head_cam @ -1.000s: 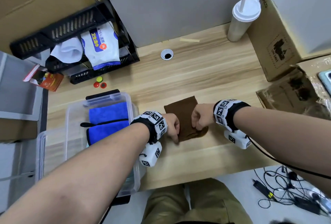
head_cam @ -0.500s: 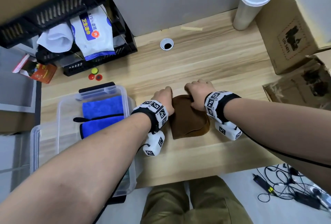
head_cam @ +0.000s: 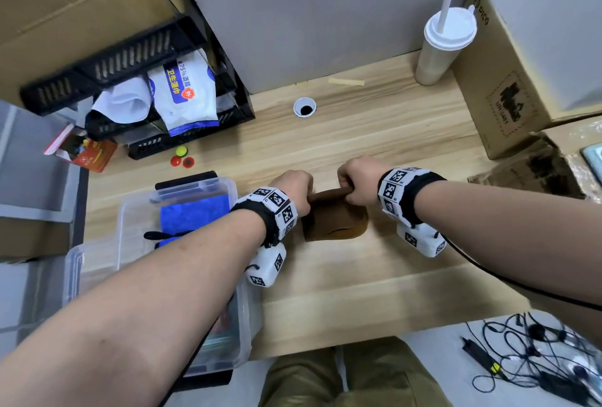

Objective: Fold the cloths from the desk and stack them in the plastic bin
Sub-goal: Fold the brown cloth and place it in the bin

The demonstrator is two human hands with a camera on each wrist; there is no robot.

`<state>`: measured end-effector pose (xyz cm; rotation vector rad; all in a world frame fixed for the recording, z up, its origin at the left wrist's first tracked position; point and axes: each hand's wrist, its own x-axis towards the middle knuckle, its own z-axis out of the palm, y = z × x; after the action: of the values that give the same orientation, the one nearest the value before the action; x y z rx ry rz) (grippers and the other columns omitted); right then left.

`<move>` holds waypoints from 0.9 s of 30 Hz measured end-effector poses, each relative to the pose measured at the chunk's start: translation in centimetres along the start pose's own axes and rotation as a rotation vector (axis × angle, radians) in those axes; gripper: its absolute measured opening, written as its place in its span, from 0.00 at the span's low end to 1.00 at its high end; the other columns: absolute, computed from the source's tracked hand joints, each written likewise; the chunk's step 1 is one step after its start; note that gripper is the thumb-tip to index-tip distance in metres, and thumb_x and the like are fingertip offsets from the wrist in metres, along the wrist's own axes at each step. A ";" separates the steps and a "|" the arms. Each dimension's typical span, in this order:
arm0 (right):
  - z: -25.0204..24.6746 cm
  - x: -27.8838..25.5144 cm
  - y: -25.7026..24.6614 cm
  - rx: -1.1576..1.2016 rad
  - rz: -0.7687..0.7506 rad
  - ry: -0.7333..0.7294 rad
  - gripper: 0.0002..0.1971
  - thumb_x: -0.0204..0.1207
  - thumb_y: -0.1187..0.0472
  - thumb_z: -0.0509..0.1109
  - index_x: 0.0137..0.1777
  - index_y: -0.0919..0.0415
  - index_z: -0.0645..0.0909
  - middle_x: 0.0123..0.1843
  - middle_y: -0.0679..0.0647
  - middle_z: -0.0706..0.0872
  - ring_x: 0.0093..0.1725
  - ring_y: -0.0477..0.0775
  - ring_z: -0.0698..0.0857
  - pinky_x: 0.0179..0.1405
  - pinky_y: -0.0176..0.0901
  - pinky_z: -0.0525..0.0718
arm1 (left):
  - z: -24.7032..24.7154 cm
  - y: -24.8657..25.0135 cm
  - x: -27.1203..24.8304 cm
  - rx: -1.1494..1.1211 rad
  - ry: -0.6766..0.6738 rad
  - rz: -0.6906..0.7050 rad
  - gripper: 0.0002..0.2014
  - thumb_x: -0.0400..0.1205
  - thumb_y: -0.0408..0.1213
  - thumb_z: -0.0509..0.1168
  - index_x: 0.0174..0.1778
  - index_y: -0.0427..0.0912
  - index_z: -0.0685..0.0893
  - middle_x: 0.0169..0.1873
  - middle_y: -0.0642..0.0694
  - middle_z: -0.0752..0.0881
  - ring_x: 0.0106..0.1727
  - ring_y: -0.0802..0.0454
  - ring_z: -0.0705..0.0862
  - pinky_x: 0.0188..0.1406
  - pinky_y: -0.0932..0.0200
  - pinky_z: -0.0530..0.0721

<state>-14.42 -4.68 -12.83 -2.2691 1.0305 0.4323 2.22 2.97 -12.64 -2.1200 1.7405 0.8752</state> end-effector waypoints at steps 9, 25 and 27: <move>3.6 -1.7 0.0 -0.052 0.072 -0.092 0.13 0.64 0.44 0.72 0.39 0.53 0.79 0.39 0.49 0.83 0.42 0.57 0.85 0.39 0.44 0.84 | 3.0 0.9 -0.8 -0.027 -0.207 0.036 0.06 0.73 0.43 0.71 0.40 0.45 0.86 0.44 0.43 0.89 0.44 0.45 0.87 0.41 0.56 0.85; 2.7 -1.6 -0.6 0.371 0.181 -0.055 0.05 0.68 0.57 0.74 0.38 0.57 0.82 0.34 0.51 0.83 0.36 0.53 0.82 0.32 0.41 0.78 | 0.9 0.2 -1.2 -0.200 -0.133 -0.029 0.05 0.70 0.37 0.73 0.36 0.43 0.82 0.33 0.46 0.85 0.36 0.46 0.83 0.31 0.60 0.77; -0.2 -1.8 -2.1 0.589 0.209 0.096 0.06 0.70 0.59 0.75 0.36 0.55 0.80 0.31 0.50 0.82 0.34 0.51 0.80 0.30 0.38 0.75 | -2.5 -1.3 -2.0 -0.434 -0.028 -0.069 0.09 0.70 0.38 0.75 0.36 0.45 0.80 0.32 0.48 0.83 0.35 0.48 0.80 0.33 0.61 0.76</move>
<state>-13.98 -2.66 -10.94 -1.6777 1.2544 0.0797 3.98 3.56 -9.73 -2.3943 1.5600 1.3569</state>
